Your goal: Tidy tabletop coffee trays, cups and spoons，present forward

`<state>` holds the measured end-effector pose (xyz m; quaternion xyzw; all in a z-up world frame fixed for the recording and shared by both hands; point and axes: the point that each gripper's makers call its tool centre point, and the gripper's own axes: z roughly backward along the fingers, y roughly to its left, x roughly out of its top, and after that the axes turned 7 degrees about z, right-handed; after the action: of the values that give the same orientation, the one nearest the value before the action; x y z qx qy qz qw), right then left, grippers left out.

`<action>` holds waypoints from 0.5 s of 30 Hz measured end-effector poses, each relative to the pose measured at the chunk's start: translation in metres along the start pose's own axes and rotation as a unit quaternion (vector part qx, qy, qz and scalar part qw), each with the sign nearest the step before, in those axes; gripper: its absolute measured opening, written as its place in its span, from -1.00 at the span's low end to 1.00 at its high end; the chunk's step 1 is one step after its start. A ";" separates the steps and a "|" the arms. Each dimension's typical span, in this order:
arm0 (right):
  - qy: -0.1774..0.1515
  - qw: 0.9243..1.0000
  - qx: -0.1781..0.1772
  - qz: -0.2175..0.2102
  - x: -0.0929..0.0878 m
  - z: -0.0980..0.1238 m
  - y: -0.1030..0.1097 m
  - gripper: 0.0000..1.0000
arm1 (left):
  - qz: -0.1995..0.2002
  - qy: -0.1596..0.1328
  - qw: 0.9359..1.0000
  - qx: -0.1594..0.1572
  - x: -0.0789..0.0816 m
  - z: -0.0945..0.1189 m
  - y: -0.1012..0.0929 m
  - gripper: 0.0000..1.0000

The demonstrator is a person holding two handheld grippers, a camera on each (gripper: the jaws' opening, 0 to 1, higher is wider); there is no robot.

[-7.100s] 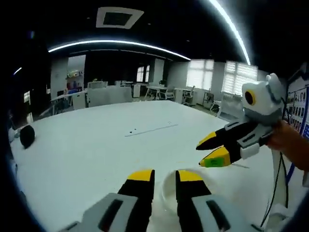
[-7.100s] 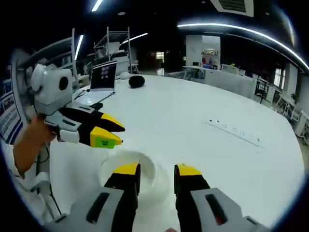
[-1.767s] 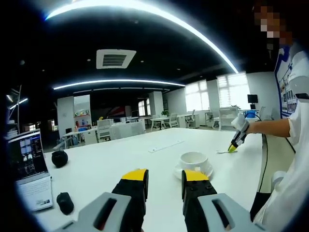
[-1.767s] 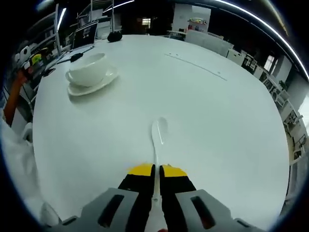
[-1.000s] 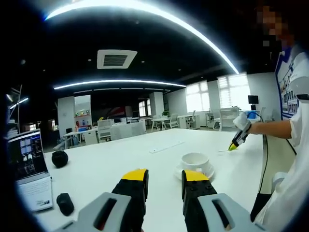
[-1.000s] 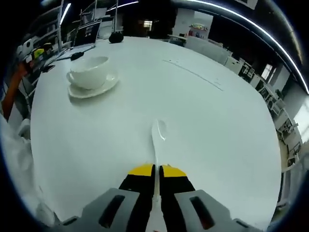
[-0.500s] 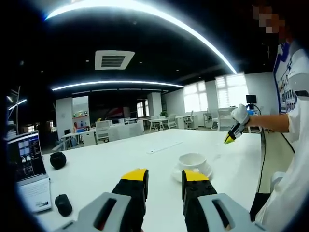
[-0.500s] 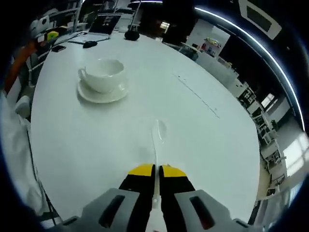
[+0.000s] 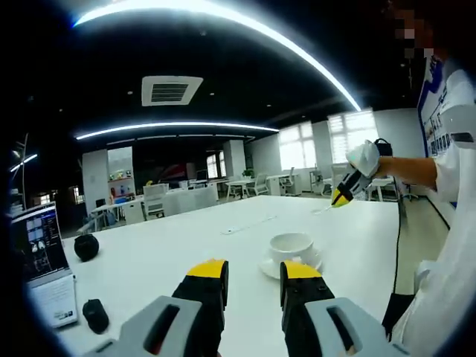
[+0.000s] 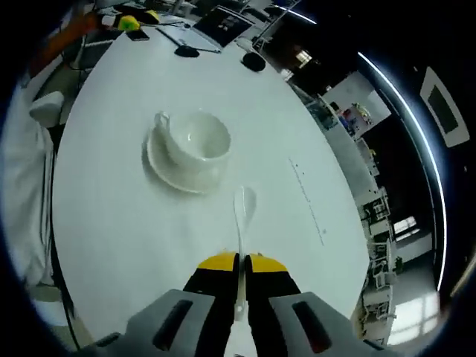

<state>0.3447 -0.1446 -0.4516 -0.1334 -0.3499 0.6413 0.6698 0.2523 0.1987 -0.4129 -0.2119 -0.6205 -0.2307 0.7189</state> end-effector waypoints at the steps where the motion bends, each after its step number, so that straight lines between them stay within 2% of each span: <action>1: -0.002 1.000 0.000 0.016 0.008 -0.001 -0.003 -0.91 | 0.000 0.000 1.000 0.000 0.000 0.000 0.000 -0.41; 4: -0.004 0.999 0.003 0.047 0.025 -0.003 -0.006 -0.91 | -0.001 0.000 1.000 0.000 -0.001 0.000 -0.001 -0.41; 10: 0.008 0.990 -0.009 0.143 0.054 -0.013 -0.009 -0.91 | 0.003 -0.002 1.000 0.000 -0.003 0.002 -0.001 -0.41; 13: 0.012 0.989 -0.009 0.146 0.055 -0.014 -0.009 -0.90 | 0.003 -0.002 1.000 -0.001 -0.004 0.002 -0.002 -0.41; 14: 0.023 0.977 -0.020 0.213 0.070 -0.021 -0.008 -0.90 | 0.003 -0.002 1.000 -0.001 -0.004 0.002 -0.002 -0.41; 15: 0.027 0.974 -0.019 0.225 0.072 -0.023 -0.007 -0.90 | 0.004 -0.002 1.000 0.000 -0.004 0.002 -0.002 -0.41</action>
<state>0.3601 -0.0711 -0.4428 -0.2389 -0.3042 0.7652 0.5147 0.2489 0.1992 -0.4167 -0.2148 -0.6214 -0.2274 0.7183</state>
